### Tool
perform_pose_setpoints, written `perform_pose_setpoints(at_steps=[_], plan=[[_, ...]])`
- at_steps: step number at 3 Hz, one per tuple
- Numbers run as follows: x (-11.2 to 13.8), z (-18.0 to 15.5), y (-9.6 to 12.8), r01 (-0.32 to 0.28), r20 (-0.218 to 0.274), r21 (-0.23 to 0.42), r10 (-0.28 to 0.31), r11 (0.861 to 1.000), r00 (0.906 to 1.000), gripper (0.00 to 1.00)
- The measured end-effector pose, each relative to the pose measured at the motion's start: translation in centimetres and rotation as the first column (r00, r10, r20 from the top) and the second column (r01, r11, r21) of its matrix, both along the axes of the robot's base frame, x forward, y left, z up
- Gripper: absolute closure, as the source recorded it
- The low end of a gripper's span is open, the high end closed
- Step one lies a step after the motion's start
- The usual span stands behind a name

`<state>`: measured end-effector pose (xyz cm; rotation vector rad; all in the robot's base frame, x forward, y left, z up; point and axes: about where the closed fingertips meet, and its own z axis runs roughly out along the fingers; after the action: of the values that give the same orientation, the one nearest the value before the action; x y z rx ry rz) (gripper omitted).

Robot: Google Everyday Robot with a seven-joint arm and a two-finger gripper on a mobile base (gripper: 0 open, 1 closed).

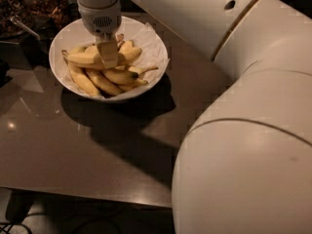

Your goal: Pick banana from white bowl

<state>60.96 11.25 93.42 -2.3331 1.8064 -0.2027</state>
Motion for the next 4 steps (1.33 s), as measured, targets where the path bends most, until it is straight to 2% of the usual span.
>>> perform_pose_setpoints(at_steps=[1,2,4], plan=[[0.3,0.1,0.4,-0.004,0.015,0.014,0.004,1.000,0.9999,1.00],[-1.2,1.5,-0.1,-0.016,0.048,0.055,0.013,0.998,0.9988,1.00],[-6.4,5.0,-2.6,-0.021,0.114,0.164,0.002,0.986,0.9935,1.00]])
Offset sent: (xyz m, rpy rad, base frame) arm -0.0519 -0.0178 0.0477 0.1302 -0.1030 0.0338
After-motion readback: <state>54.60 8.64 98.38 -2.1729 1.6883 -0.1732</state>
